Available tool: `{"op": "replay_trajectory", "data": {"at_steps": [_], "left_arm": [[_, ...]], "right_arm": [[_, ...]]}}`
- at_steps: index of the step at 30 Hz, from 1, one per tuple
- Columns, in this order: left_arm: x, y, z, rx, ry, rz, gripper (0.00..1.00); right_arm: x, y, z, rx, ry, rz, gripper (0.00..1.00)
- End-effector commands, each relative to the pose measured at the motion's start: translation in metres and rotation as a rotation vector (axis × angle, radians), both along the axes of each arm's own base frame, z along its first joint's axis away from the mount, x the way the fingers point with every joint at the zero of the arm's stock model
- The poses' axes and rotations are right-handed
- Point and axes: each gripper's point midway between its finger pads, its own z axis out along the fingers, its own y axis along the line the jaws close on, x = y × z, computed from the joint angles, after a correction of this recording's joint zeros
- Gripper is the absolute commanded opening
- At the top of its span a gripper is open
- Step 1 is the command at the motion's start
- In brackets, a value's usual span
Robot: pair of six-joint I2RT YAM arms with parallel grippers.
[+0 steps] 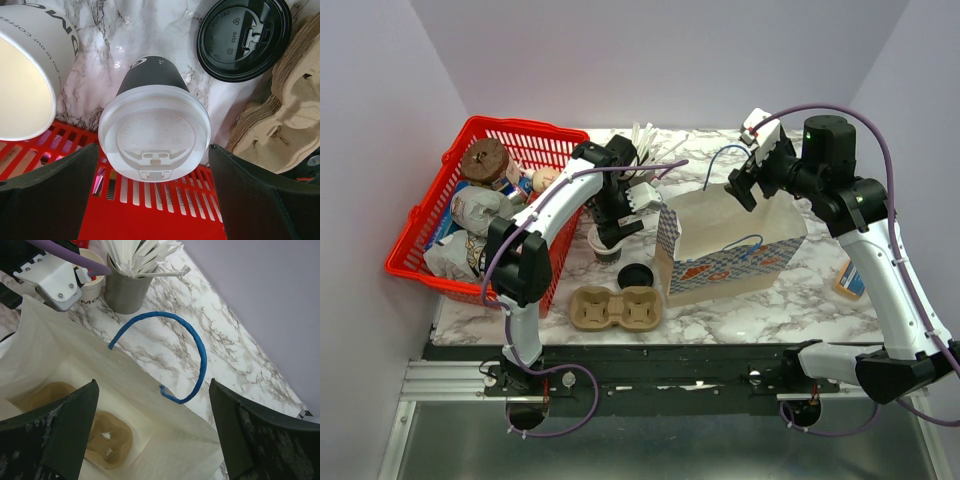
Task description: Pack the takeout coffee
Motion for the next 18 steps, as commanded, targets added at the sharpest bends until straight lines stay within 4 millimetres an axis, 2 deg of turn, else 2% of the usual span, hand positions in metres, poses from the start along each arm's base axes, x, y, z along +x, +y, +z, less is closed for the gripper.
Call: {"op": "replay_trajectory", "data": {"at_steps": [1, 12, 18], "left_arm": [[-0.0028, -0.0069, -0.003, -0.016, 0.017, 0.001, 0.99], [-0.0042, -0.007, -0.0095, -0.012, 0.026, -0.004, 0.98], [-0.006, -0.0059, -0.0119, -0.013, 0.021, 0.002, 0.93]], "right_arm": [[-0.0002, 0.0032, -0.0049, 0.011, 0.028, 0.013, 1.0], [0.0033, 0.004, -0.0045, 0.011, 0.027, 0.014, 1.0], [0.004, 0.004, -0.0056, 0.01, 0.027, 0.01, 1.0]]}}
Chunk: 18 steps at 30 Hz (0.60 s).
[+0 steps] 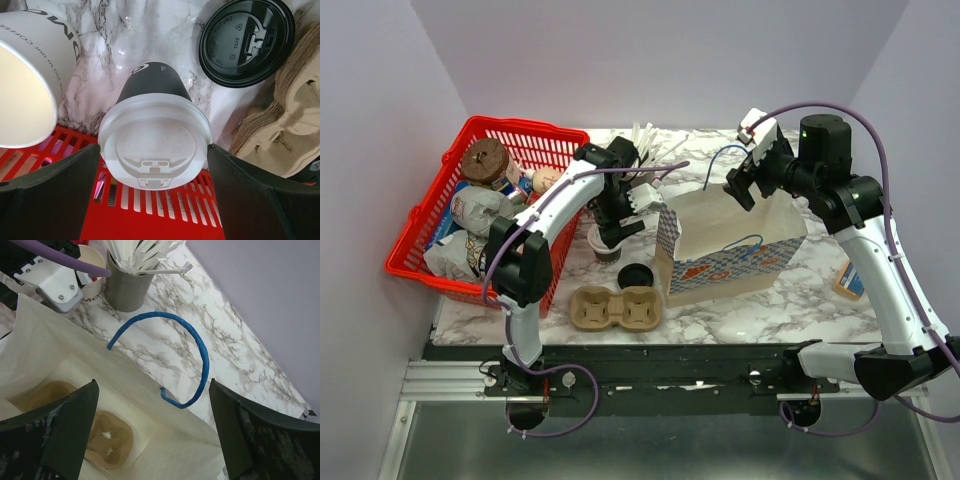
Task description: Pack the takeout coffee
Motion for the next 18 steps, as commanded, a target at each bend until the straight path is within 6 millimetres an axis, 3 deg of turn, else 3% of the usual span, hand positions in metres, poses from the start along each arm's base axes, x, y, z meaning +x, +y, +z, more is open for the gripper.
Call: {"op": "replay_trajectory", "data": {"at_steps": [1, 18], "left_arm": [[-0.0062, -0.0029, -0.0078, -0.012, 0.019, 0.02, 0.92], [-0.0107, -0.0037, -0.0108, -0.03, -0.064, 0.04, 0.89]], "right_arm": [[0.0, 0.0023, 0.0009, 0.016, 0.008, 0.009, 1.0], [-0.0015, 0.0016, 0.0022, 0.02, 0.001, 0.006, 1.0]]}}
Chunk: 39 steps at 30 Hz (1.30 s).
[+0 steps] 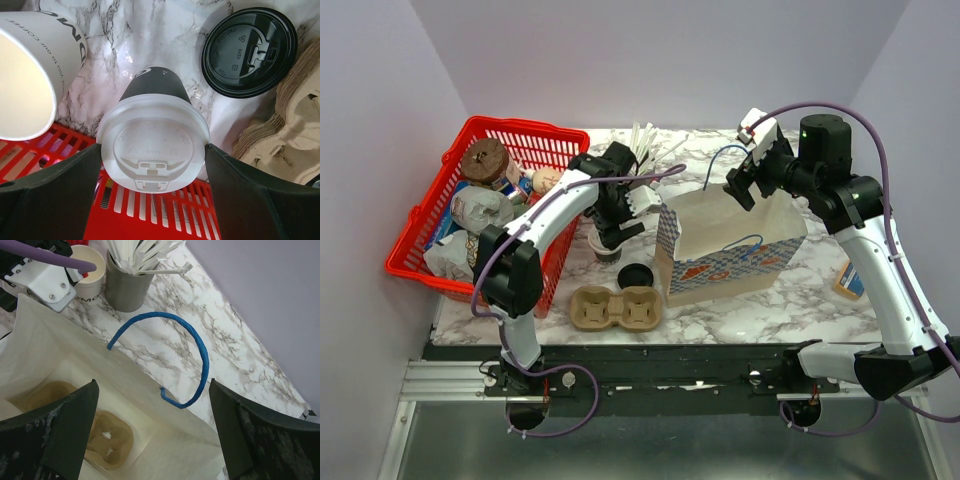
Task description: Pack the takeout coffee
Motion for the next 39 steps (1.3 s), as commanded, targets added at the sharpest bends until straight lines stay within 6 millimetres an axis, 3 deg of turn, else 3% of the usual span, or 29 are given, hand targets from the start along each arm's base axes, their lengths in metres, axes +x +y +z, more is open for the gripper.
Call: {"op": "replay_trajectory", "data": {"at_steps": [1, 6, 13, 19, 20, 21, 23, 25, 28, 34, 36, 39], "left_arm": [[-0.008, -0.001, -0.009, 0.012, 0.003, -0.002, 0.9], [-0.009, 0.0, -0.009, 0.015, -0.029, -0.017, 0.89], [-0.011, 0.001, -0.004, 0.007, -0.051, -0.024, 0.75], [-0.02, 0.002, 0.003, -0.002, -0.031, -0.03, 0.71], [-0.02, 0.003, 0.007, -0.008, -0.035, -0.032, 0.71], [-0.022, 0.001, 0.01, -0.018, -0.036, -0.034, 0.71], [-0.024, -0.002, 0.017, -0.042, -0.036, -0.039, 0.7], [-0.026, -0.004, 0.027, -0.072, -0.046, -0.036, 0.69], [-0.034, -0.007, 0.041, -0.118, -0.051, -0.033, 0.65], [-0.04, -0.013, 0.056, -0.187, -0.064, -0.01, 0.44], [-0.042, -0.016, 0.056, -0.2, -0.051, 0.001, 0.42], [-0.043, -0.016, 0.055, -0.214, -0.039, 0.017, 0.25]], "right_arm": [[-0.002, 0.001, 0.003, 0.021, -0.001, 0.006, 1.0], [-0.002, 0.001, 0.003, 0.022, -0.002, 0.006, 1.0], [-0.003, 0.0, 0.008, 0.028, -0.011, -0.002, 1.0], [0.004, -0.006, 0.027, 0.019, -0.051, -0.034, 1.0], [0.004, -0.009, 0.026, -0.004, -0.045, -0.031, 1.0], [0.005, -0.011, 0.041, -0.005, -0.069, -0.03, 1.0], [0.012, -0.018, 0.036, -0.033, -0.02, -0.028, 1.0], [0.017, -0.019, 0.05, -0.023, -0.031, 0.008, 1.0], [0.013, -0.028, 0.049, -0.111, -0.053, 0.083, 1.0], [0.003, -0.029, 0.01, -0.247, 0.022, 0.271, 1.0], [-0.002, -0.028, -0.007, -0.263, 0.082, 0.31, 1.0], [-0.004, -0.027, -0.026, -0.288, 0.102, 0.361, 1.0]]}}
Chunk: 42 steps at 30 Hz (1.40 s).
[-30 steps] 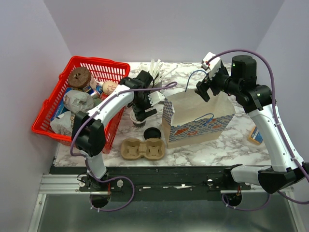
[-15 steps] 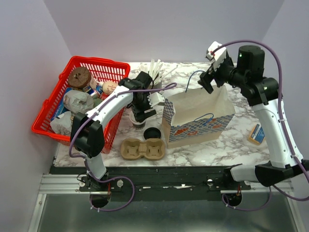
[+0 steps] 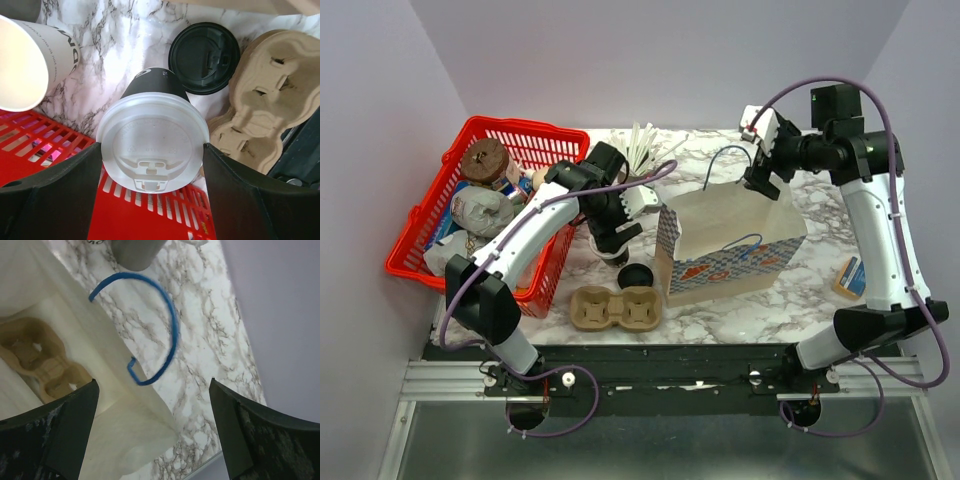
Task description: Pack the takeout coffee
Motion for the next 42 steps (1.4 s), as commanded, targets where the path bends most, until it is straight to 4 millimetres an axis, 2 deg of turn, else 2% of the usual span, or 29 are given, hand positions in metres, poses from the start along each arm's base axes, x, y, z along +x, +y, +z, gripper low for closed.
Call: {"op": "replay_trajectory", "data": {"at_steps": [1, 3, 6, 7, 11, 16, 20, 21, 25, 26, 27, 31, 32, 34, 35, 42], "left_arm": [[-0.008, -0.009, 0.007, -0.077, 0.043, 0.029, 0.21], [-0.008, -0.008, 0.008, -0.097, 0.05, 0.043, 0.18], [-0.008, -0.007, 0.015, -0.126, 0.054, 0.062, 0.08], [-0.007, -0.006, 0.018, -0.136, 0.05, 0.071, 0.0], [-0.005, -0.004, 0.036, -0.177, 0.008, 0.093, 0.0], [-0.002, 0.001, 0.068, -0.232, -0.071, 0.119, 0.0], [-0.005, -0.002, 0.099, -0.291, -0.123, 0.107, 0.0], [-0.004, -0.005, 0.114, -0.321, -0.152, 0.1, 0.0], [-0.003, -0.015, 0.15, -0.408, -0.204, 0.079, 0.0], [-0.004, -0.017, 0.157, -0.425, -0.212, 0.073, 0.0], [-0.004, -0.018, 0.171, -0.449, -0.241, 0.064, 0.0], [-0.01, -0.023, 0.201, -0.509, -0.281, 0.038, 0.0], [-0.012, -0.026, 0.207, -0.523, -0.286, 0.019, 0.0], [-0.012, -0.028, 0.218, -0.54, -0.309, 0.0, 0.0], [-0.015, -0.03, 0.222, -0.546, -0.313, -0.012, 0.0], [-0.033, -0.047, 0.267, -0.642, -0.409, -0.113, 0.0]], "right_arm": [[-0.018, 0.005, -0.035, -0.049, 0.084, 0.14, 1.0], [-0.011, 0.008, -0.041, -0.048, 0.066, 0.153, 1.0], [-0.01, 0.011, -0.05, -0.05, 0.088, 0.188, 1.0], [-0.008, 0.013, -0.055, -0.047, 0.105, 0.201, 1.0], [-0.009, 0.02, -0.066, -0.024, 0.142, 0.238, 0.95], [-0.006, 0.028, -0.068, 0.018, 0.15, 0.256, 0.88], [-0.002, 0.031, -0.07, 0.037, 0.154, 0.243, 0.71], [-0.002, 0.031, -0.073, 0.037, 0.164, 0.245, 0.68], [-0.003, 0.028, -0.082, 0.022, 0.201, 0.241, 0.53], [-0.007, 0.027, -0.084, 0.015, 0.219, 0.24, 0.44], [-0.008, 0.026, -0.086, 0.007, 0.229, 0.241, 0.41], [-0.015, 0.019, -0.09, -0.018, 0.251, 0.208, 0.22], [-0.014, 0.017, -0.085, -0.006, 0.242, 0.173, 0.12], [-0.016, 0.017, -0.08, 0.005, 0.235, 0.153, 0.11], [-0.017, 0.015, -0.074, 0.02, 0.226, 0.116, 0.01], [-0.031, 0.012, -0.046, 0.103, 0.224, -0.012, 0.01]]}}
